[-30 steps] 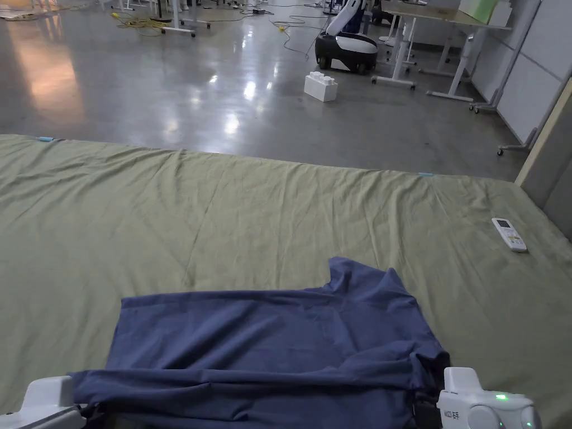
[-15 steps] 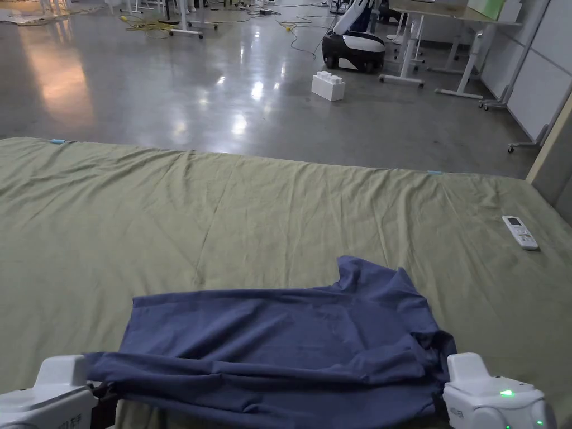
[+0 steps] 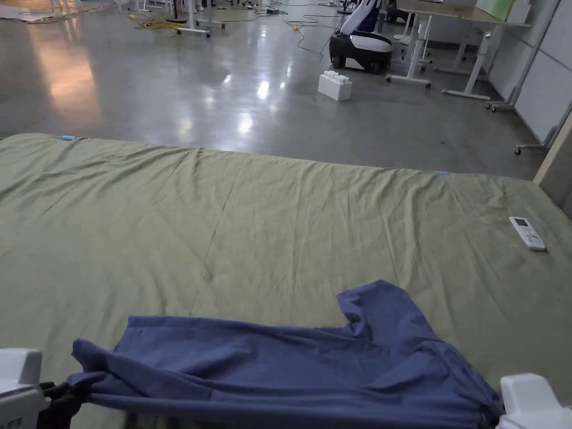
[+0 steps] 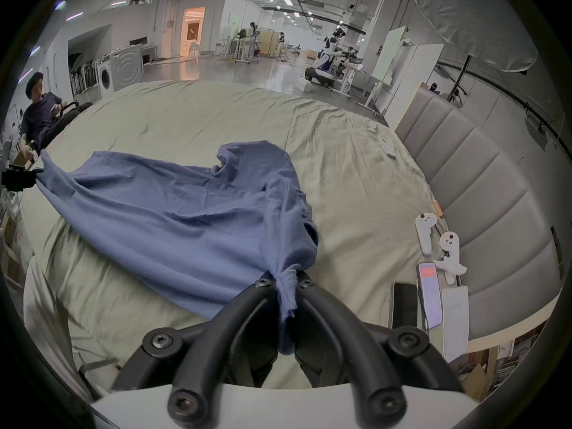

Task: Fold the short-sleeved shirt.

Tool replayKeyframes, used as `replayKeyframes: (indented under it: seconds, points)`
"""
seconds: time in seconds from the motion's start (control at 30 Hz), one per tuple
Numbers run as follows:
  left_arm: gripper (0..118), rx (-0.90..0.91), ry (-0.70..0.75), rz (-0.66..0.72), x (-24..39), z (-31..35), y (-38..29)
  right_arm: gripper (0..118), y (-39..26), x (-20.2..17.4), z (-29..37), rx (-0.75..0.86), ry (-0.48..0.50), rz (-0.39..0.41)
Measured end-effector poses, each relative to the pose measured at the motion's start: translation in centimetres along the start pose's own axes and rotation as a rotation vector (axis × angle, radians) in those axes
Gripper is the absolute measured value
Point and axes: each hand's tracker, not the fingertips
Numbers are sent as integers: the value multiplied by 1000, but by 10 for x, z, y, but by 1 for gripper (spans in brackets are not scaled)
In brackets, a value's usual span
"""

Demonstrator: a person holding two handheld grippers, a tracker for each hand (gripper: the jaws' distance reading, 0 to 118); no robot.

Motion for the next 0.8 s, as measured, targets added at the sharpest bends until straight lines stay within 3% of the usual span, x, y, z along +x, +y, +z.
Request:
replayKeyframes:
  seconds: [0.43,0.8]
  points:
    - [9,-193,32,-35,-17,-23,-84,7,-104,-48,-9,-184,15,3]
    - [9,-247,63,-37,-15,-49,-104,13,-123,-60,-37,-187,-7,-42]
